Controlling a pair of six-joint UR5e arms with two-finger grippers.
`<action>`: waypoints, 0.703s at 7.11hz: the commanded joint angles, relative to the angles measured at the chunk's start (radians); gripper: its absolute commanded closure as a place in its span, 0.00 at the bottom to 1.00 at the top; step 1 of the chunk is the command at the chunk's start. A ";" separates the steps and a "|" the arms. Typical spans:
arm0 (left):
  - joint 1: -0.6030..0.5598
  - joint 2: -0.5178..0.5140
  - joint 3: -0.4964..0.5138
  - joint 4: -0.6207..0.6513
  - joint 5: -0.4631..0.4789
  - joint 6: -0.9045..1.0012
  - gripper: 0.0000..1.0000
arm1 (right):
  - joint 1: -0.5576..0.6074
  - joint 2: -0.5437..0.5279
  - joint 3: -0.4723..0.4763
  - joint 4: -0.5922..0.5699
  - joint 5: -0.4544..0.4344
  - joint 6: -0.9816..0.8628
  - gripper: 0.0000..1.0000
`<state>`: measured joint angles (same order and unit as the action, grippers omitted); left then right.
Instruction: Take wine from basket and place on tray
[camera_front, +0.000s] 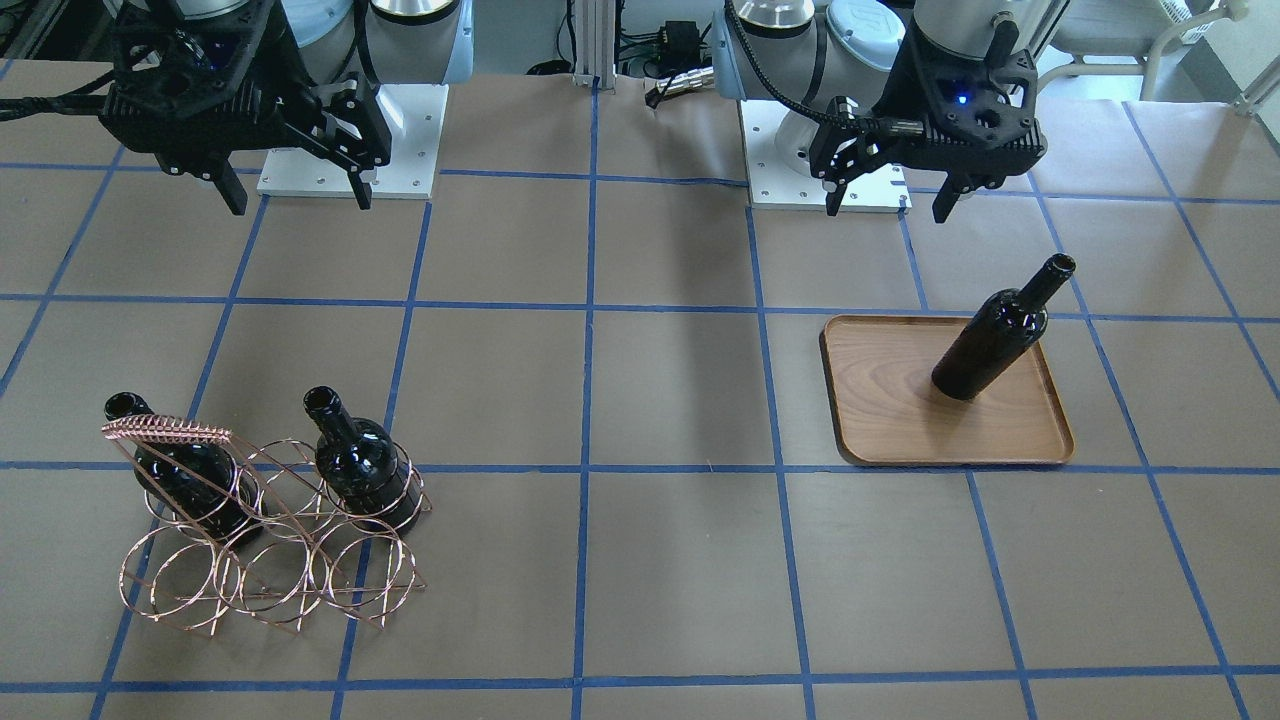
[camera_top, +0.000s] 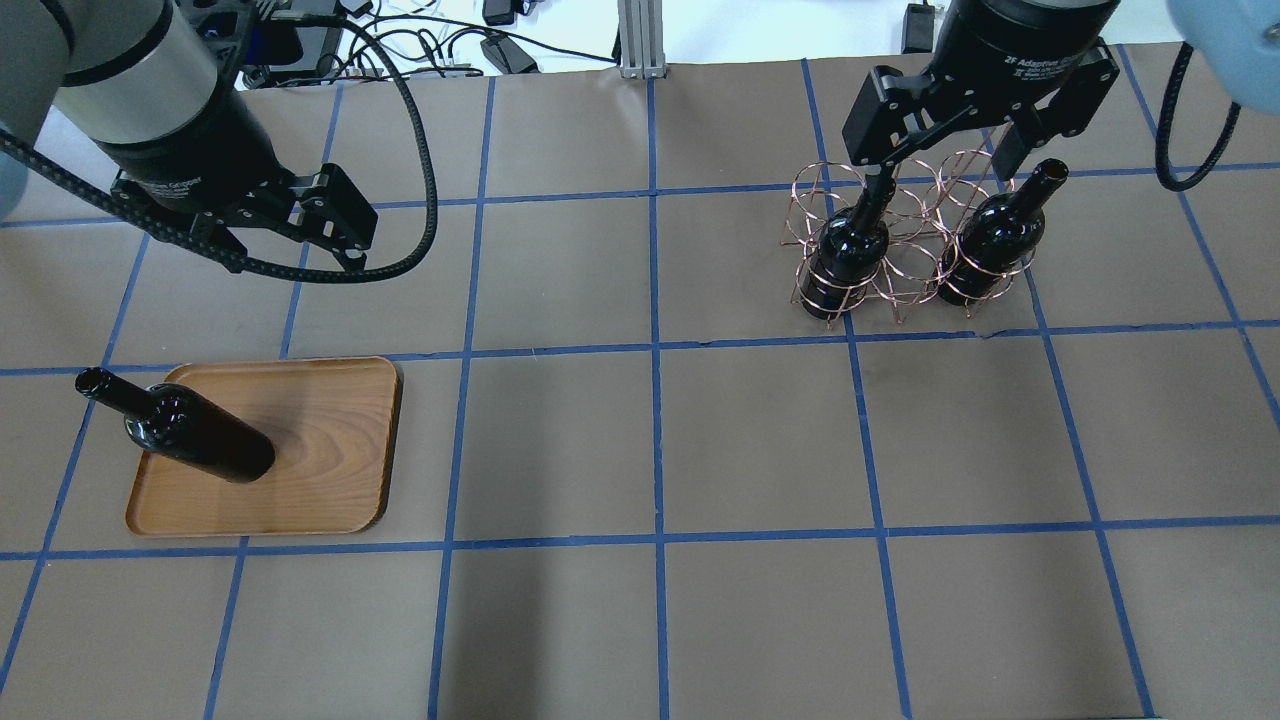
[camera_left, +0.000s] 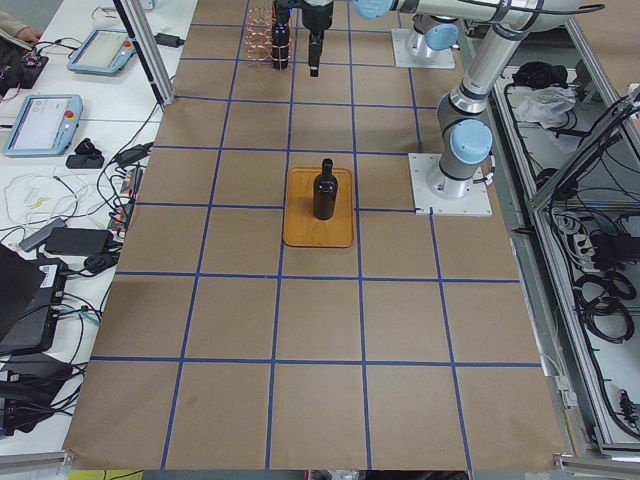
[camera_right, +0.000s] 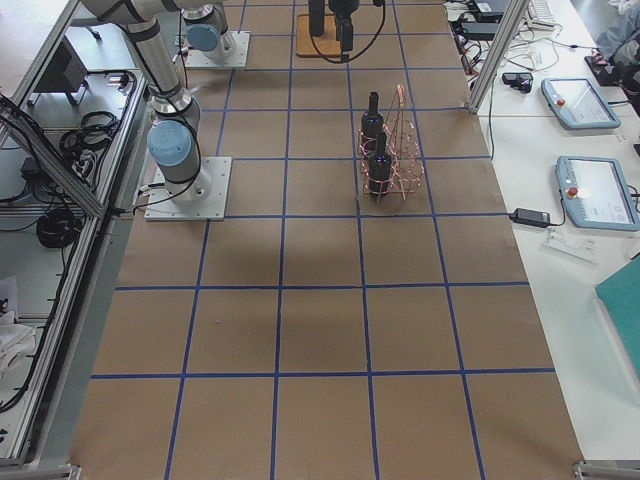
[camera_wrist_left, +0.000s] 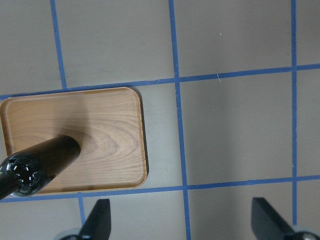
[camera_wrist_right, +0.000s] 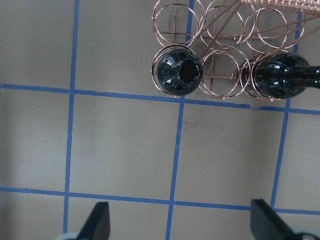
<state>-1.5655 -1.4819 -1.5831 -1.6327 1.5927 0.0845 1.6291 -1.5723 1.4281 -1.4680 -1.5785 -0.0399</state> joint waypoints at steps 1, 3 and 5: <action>0.001 0.002 -0.011 0.002 -0.016 0.000 0.00 | 0.000 0.000 0.000 0.000 0.002 0.000 0.00; -0.001 -0.001 -0.014 0.004 -0.017 0.000 0.00 | 0.000 0.000 0.000 0.000 0.000 0.000 0.00; -0.001 0.002 -0.017 0.002 -0.019 -0.015 0.00 | 0.000 0.000 0.000 0.000 0.000 0.000 0.00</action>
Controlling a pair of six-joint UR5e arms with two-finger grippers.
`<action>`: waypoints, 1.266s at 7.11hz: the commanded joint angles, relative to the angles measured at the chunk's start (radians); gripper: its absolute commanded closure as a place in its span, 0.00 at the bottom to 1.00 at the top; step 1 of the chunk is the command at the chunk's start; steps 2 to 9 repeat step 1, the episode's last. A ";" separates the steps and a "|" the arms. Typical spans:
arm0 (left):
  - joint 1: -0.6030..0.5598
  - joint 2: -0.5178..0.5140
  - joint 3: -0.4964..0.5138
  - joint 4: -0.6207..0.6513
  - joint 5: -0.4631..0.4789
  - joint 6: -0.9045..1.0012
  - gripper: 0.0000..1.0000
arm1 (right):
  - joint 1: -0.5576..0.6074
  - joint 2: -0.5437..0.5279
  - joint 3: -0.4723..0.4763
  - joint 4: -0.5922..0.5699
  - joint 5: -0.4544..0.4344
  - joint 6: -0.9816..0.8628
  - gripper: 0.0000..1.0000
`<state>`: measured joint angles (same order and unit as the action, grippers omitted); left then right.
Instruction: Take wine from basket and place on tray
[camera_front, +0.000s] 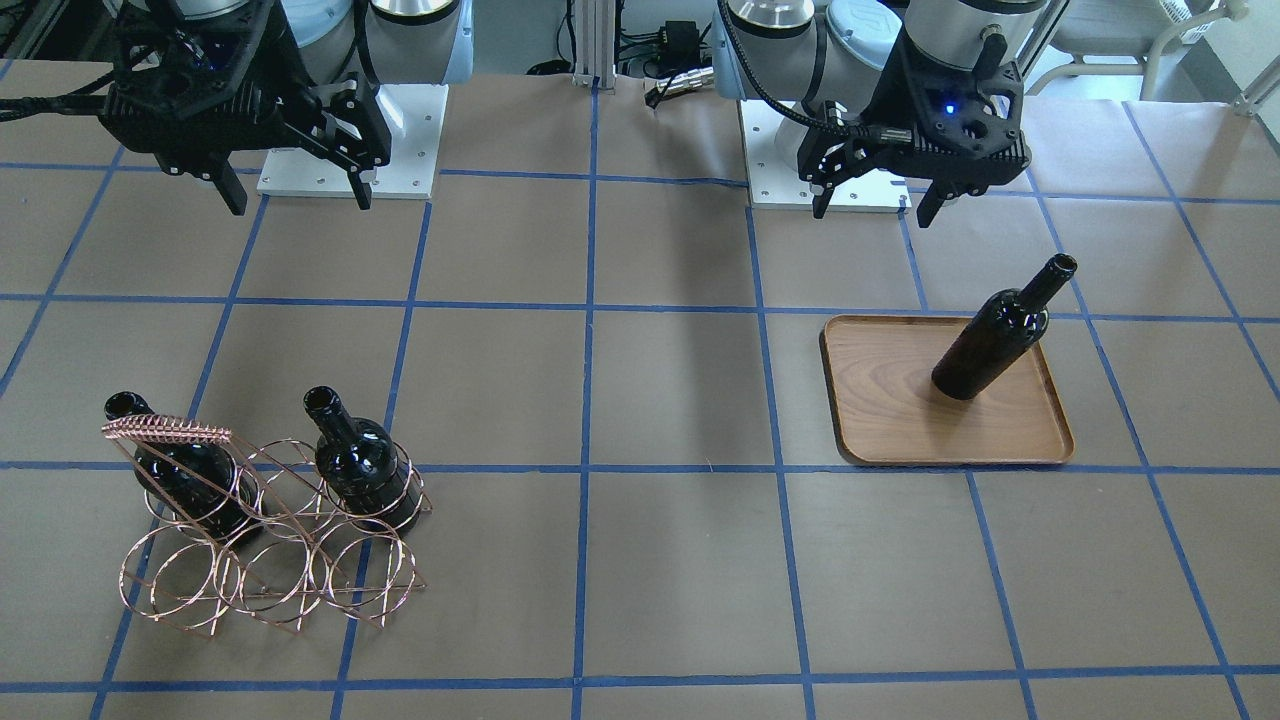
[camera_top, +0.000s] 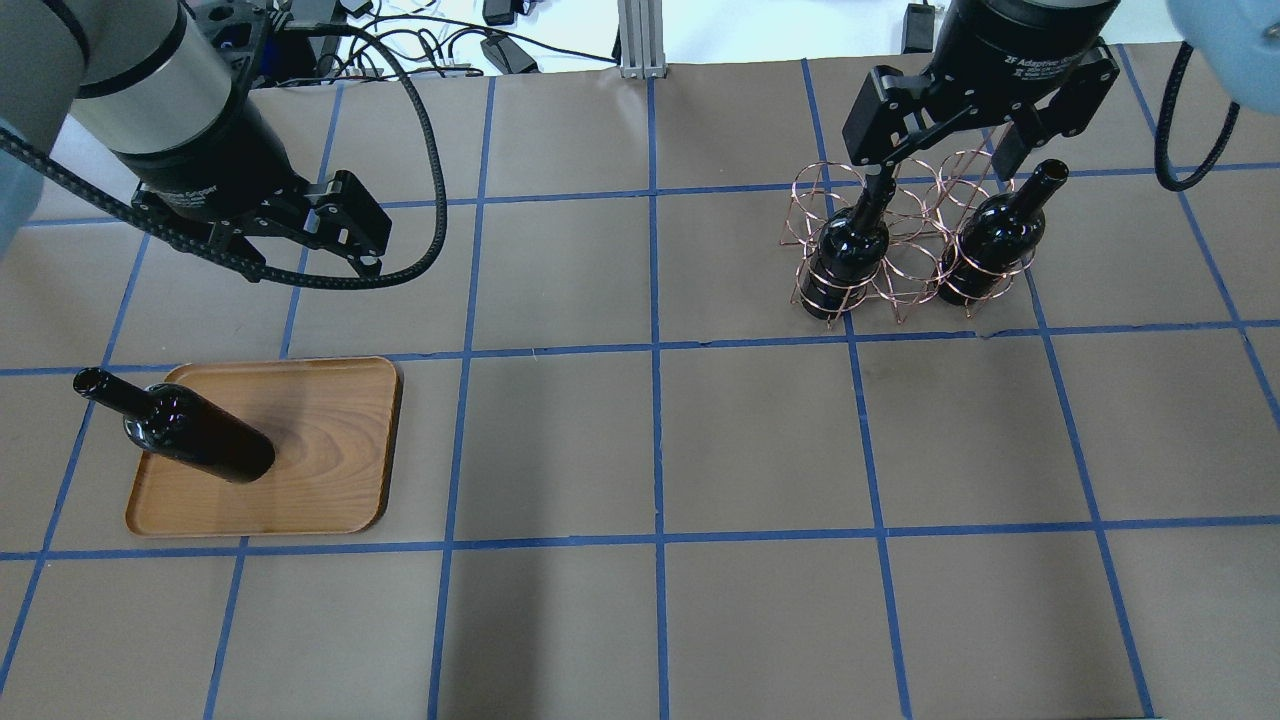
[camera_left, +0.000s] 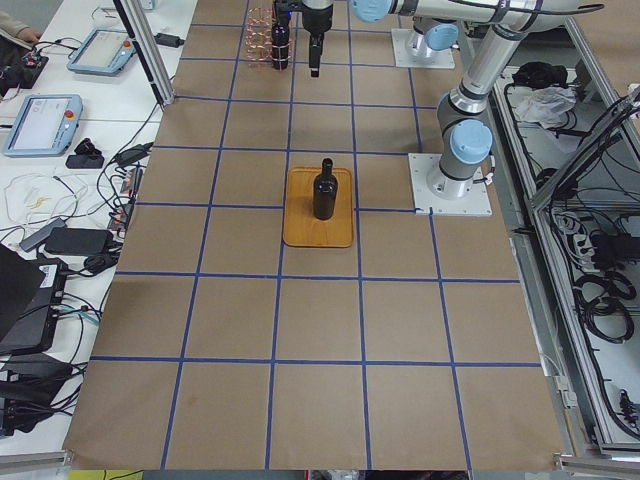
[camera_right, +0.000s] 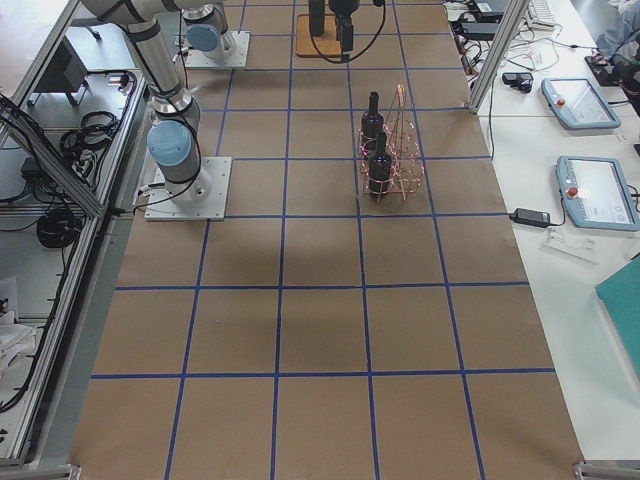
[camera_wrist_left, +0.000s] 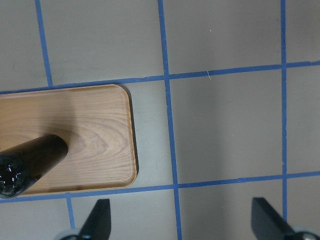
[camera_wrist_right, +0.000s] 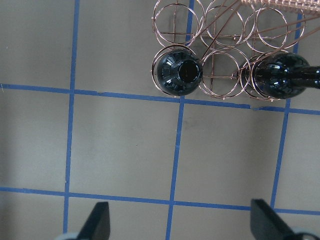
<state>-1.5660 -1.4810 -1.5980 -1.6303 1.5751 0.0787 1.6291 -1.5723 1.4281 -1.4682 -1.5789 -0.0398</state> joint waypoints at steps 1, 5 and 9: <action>0.000 0.004 -0.003 -0.002 -0.012 -0.011 0.00 | 0.000 0.000 0.000 0.000 0.002 0.000 0.00; 0.000 0.004 -0.003 -0.002 -0.012 -0.011 0.00 | 0.000 0.000 0.000 0.000 0.002 0.000 0.00; 0.000 0.004 -0.003 -0.002 -0.012 -0.011 0.00 | 0.000 0.000 0.000 0.000 0.002 0.000 0.00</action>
